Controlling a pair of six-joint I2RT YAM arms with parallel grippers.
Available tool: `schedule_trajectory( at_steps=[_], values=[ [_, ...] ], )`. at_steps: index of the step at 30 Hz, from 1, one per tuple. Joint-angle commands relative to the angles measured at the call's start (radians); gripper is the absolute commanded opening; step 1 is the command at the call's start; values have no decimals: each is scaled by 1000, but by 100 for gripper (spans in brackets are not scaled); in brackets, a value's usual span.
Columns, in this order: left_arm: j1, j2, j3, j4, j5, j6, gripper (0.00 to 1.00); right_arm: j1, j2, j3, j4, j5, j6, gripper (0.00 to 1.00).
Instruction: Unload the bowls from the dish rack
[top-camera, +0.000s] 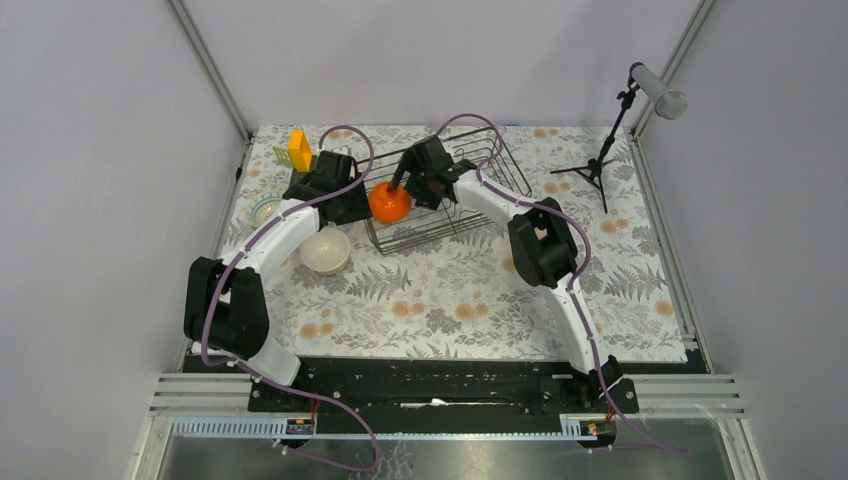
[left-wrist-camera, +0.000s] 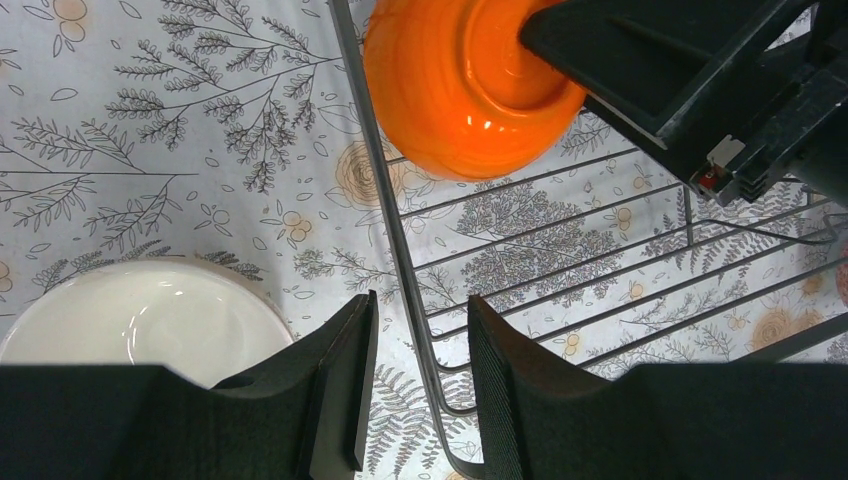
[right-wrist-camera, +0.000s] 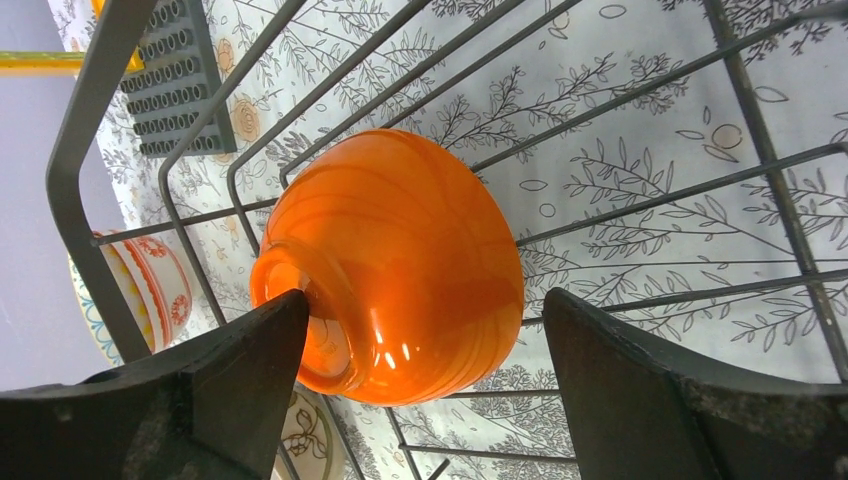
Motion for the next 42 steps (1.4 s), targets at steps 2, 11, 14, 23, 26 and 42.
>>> schedule_trajectory(
  at_steps=[2,11,14,23,26,42],
  values=[
    [5,8,-8,4,35,4,43,16,15,-20,31,-5,27,92],
    [5,28,4,-8,77,5,42,15,29,-53,134,-64,24,95],
    [5,28,7,-12,75,9,42,14,39,-56,170,-103,32,97],
    [7,16,7,-18,60,10,42,11,-5,-112,258,-109,28,86],
    [11,7,15,-20,53,20,42,10,-22,-111,263,-100,20,81],
    [24,-81,31,-33,-44,32,43,10,-174,-157,258,-29,-102,58]
  ],
)
